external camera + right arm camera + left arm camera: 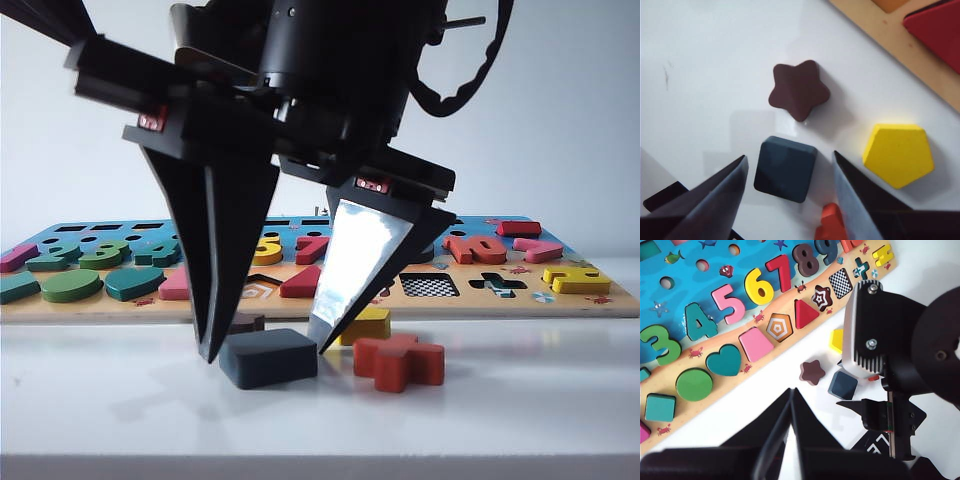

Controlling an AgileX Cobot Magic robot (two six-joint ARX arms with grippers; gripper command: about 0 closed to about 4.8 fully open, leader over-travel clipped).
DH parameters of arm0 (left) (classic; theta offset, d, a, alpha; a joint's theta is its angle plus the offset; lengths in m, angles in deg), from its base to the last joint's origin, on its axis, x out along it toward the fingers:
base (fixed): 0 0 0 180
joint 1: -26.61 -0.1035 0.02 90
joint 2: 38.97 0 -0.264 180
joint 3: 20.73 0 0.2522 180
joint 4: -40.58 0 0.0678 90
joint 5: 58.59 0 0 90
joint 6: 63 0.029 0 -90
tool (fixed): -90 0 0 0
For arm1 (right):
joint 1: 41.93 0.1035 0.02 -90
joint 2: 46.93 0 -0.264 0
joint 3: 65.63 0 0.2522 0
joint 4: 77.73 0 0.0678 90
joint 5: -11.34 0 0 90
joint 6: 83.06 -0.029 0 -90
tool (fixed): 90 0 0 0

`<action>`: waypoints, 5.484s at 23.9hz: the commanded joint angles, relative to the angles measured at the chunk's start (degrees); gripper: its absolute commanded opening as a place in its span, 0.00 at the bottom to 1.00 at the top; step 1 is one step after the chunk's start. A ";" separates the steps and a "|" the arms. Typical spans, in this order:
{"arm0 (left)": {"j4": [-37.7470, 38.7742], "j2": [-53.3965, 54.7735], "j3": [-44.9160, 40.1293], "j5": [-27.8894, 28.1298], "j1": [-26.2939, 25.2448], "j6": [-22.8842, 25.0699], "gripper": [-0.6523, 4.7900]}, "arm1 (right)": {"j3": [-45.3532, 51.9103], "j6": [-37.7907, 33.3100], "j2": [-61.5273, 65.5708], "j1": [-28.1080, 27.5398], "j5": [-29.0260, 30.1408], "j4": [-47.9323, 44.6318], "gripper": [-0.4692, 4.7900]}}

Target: Insert the cube into the slot.

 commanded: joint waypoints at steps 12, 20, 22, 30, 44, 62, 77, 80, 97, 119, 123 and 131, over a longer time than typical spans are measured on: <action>-0.66 -0.13 0.24 -0.28 0.02 0.22 0.16 | -0.26 1.16 -0.33 0.15 -0.28 0.61 0.36; -0.63 -0.13 0.24 -0.28 0.02 0.22 0.16 | -0.35 10.95 -4.24 0.02 -0.22 0.57 0.33; -0.66 -0.13 0.24 -0.28 0.02 0.22 0.16 | -0.35 15.87 -5.60 -0.07 -0.26 0.68 0.33; -1.40 -0.13 0.24 -0.28 0.02 0.20 0.16 | -0.33 46.31 -12.74 -2.21 -0.28 0.66 0.33; -5.60 -0.13 0.24 -0.28 0.02 0.22 0.16 | -0.31 68.94 -16.11 -11.41 -11.58 2.58 0.33; -4.02 -0.15 0.24 -0.11 0.02 0.37 0.16 | 2.82 74.86 -13.53 -15.23 -11.19 -2.05 0.32; -4.00 -0.15 0.24 -0.09 0.02 0.37 0.16 | 7.02 74.86 -13.29 -16.55 -7.50 -5.92 0.30; -4.00 -0.15 0.24 -0.09 0.02 0.37 0.16 | 7.23 74.88 -12.96 -16.65 -7.50 -6.36 0.28; -4.02 -0.17 0.24 -0.11 0.02 0.35 0.16 | 7.32 74.86 -11.45 -17.86 -7.32 -7.56 0.27; -4.02 -0.48 0.24 -0.11 0.02 0.35 0.16 | 9.20 74.86 -11.47 -17.86 -7.37 -9.01 0.27; -4.04 -0.57 0.24 -0.11 0.02 0.35 0.16 | 9.20 74.86 -11.47 -17.86 -7.37 -9.31 0.27; -4.02 -0.59 0.24 -0.11 0.02 0.35 0.16 | 9.20 74.73 -11.47 -17.86 -7.37 -8.98 0.27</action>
